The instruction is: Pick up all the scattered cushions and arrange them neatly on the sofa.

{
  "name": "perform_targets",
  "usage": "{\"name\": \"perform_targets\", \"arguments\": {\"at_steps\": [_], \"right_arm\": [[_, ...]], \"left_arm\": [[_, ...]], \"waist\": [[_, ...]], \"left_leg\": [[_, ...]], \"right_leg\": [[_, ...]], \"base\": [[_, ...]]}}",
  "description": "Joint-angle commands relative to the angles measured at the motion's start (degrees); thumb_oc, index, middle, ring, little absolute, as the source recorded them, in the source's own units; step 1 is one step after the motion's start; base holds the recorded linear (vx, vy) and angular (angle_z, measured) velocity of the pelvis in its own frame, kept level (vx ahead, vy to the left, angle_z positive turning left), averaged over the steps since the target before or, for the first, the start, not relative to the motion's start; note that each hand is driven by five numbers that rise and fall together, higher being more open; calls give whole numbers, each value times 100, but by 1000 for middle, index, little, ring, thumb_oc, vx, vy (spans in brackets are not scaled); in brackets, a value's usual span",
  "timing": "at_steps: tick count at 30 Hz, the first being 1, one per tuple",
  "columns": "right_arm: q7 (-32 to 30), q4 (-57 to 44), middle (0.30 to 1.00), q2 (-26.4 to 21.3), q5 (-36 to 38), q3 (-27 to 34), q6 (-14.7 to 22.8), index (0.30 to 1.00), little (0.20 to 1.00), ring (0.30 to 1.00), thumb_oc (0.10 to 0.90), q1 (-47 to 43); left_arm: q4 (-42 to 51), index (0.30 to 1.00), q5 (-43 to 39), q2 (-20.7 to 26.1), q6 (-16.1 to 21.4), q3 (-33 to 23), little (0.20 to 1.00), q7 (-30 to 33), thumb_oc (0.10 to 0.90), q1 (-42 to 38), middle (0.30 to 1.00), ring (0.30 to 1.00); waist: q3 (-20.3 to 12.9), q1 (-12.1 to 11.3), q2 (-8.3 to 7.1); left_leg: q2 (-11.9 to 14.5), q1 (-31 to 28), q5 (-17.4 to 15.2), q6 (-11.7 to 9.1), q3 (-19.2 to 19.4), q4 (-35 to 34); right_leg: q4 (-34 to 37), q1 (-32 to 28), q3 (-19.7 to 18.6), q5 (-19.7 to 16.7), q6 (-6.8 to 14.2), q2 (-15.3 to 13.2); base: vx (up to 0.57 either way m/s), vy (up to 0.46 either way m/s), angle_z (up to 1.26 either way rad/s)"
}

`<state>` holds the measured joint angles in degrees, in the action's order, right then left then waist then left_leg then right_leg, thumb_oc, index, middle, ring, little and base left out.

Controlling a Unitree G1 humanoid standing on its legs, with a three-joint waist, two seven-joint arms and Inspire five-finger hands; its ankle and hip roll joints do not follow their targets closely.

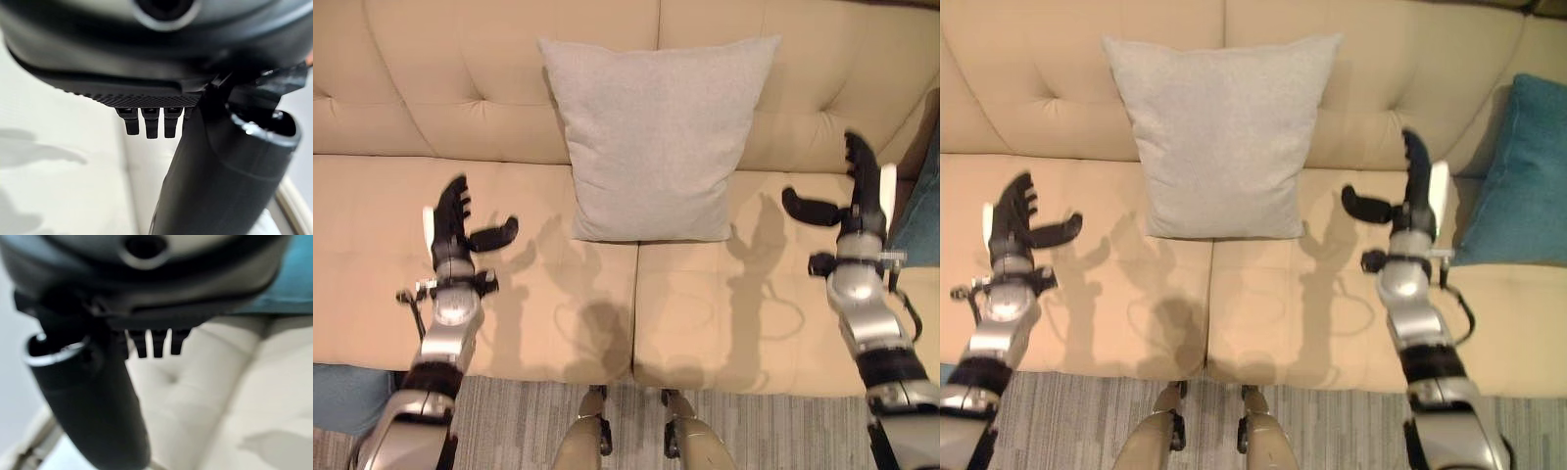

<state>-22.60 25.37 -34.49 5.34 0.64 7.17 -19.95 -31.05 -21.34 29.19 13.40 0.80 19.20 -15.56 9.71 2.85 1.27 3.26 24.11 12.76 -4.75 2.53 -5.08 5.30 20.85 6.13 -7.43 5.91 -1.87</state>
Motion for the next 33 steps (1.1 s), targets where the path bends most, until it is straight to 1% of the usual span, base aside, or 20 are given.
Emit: {"name": "perform_targets", "arguments": {"at_steps": [1,3,5,6,9,11,15,17,18,21,22,24,26,27,29,30,31,33], "right_arm": [[152,14,900,67,-156,98,264,900,900,900,800,639],[320,-45,900,240,-298,215,212,900,900,900,800,1207],[509,20,900,407,-472,255,154,900,900,900,800,1723],[604,85,900,566,-475,257,146,900,900,900,800,1952],[757,470,900,875,-610,156,103,900,900,900,800,2344],[833,719,900,962,-716,-13,108,900,900,900,800,2415],[959,1074,900,1074,-895,-281,155,900,900,900,800,2594],[999,1181,900,1106,-887,-356,164,900,900,900,800,2610],[1015,1441,900,1118,-910,-501,174,900,900,900,800,2571],[1011,1806,900,1109,-896,-657,150,900,900,900,800,2459],[1014,1948,900,1102,-895,-724,116,900,900,900,800,2380],[1017,2195,900,1080,-913,-841,76,900,900,900,800,2213],[1035,2408,900,1061,-896,-898,55,900,900,900,800,2096],[1042,2479,900,1055,-910,-917,38,900,900,900,800,2078],[1067,2660,900,1076,-914,-946,-1,900,900,900,800,2032],[1088,2771,900,1094,-918,-962,-21,900,900,900,800,2012],[1118,2865,900,1117,-904,-964,-29,900,900,900,800,1999],[1102,3053,900,1157,-968,-1008,-63,900,900,900,800,1959]], "left_arm": [[-170,900,120,-35,241,55,900,-273,800,285,900,900],[-124,900,305,-156,129,-61,900,-432,800,879,900,900],[-312,900,479,-361,-26,-149,900,-636,800,1448,900,900],[-425,900,540,-467,-90,-197,900,-697,800,1711,900,900],[-835,900,840,-637,-252,-174,900,-873,800,2183,900,900],[-1223,900,1019,-727,-361,-99,900,-997,800,2328,900,900],[-1919,900,1472,-831,-419,82,900,-1138,800,2467,900,900],[-2056,900,1587,-846,-416,137,900,-1135,800,2462,900,900],[-2296,900,1689,-857,-442,248,900,-1168,800,2387,900,900],[-2457,900,1739,-866,-464,369,900,-1126,800,2211,900,900],[-2507,900,1723,-884,-482,405,900,-1123,800,2125,900,900],[-2616,900,1758,-899,-483,474,900,-1148,800,1975,900,900],[-2752,900,1809,-933,-484,497,900,-1181,800,1885,900,900],[-2778,900,1795,-946,-481,492,900,-1190,800,1865,900,900],[-2851,900,1738,-994,-482,477,900,-1219,800,1838,900,900],[-2889,900,1711,-1011,-477,475,900,-1229,800,1823,900,900],[-2935,900,1670,-1026,-469,464,900,-1232,800,1805,900,900],[-2894,900,1640,-1069,-442,509,900,-1248,800,1760,900,900]], "waist": [[-1193,5,-308],[-1179,-6,-328],[-1153,-15,-340],[-1131,-14,-336],[-1057,-30,-336],[-1026,-51,-342],[-964,-59,-351],[-941,-57,-354],[-889,-57,-357],[-789,-80,-356],[-704,-89,-388],[-590,-99,-503],[-545,-75,-583],[-554,-51,-607],[-600,-2,-609],[-627,17,-589],[-657,49,-546],[-710,139,-465]], "left_leg": [[-106,-460,-859,-200,202,8],[-82,-731,-902,-193,243,8],[-53,-963,-928,-179,261,8],[-36,-1067,-937,-174,274,8],[10,-1435,-969,-166,308,8],[34,-1603,-973,-167,342,8],[132,-1925,-1008,-201,410,8],[156,-1974,-1008,-211,404,8],[217,-2035,-981,-236,375,8],[277,-2062,-840,-257,348,29],[276,-1986,-875,-243,357,262],[200,-1845,-1291,-168,319,907],[61,-1837,-1730,-114,214,1512],[38,-1881,-1804,-93,201,1700],[9,-2031,-1958,-86,141,2039],[-11,-2120,-1983,-102,84,2130],[-35,-2286,-2049,-120,50,2033],[-111,-2622,-2210,-87,15,1507]], "right_leg": [[-30,-91,85,252,428,-367],[-30,-346,118,309,422,-365],[-30,-601,155,372,408,-359],[-30,-705,153,402,399,-347],[-30,-1082,203,480,372,-316],[-30,-1273,210,520,349,-276],[-30,-1654,261,650,302,-196],[-30,-1719,266,681,288,-170],[-30,-1823,280,759,254,-115],[-30,-1907,321,849,220,-67],[-30,-1928,330,836,203,-88],[-30,-1865,364,719,179,-215],[-30,-1807,381,620,170,-317],[-30,-1768,392,575,168,-354],[-30,-1665,404,477,159,-381],[-30,-1619,419,430,163,-381],[-30,-1557,417,378,168,-351],[-53,-1356,452,234,242,-359]], "base": [[62,-6,-4],[57,-19,-10],[30,-22,2],[13,-16,6],[-18,-18,-2],[-43,-33,3],[-36,-62,3],[-52,-66,7],[-89,-73,12],[-154,-60,23],[-264,-38,6],[-292,-15,8],[-222,27,25],[-207,61,26],[-162,87,18],[-122,117,16],[-110,151,19],[-135,178,23]]}}
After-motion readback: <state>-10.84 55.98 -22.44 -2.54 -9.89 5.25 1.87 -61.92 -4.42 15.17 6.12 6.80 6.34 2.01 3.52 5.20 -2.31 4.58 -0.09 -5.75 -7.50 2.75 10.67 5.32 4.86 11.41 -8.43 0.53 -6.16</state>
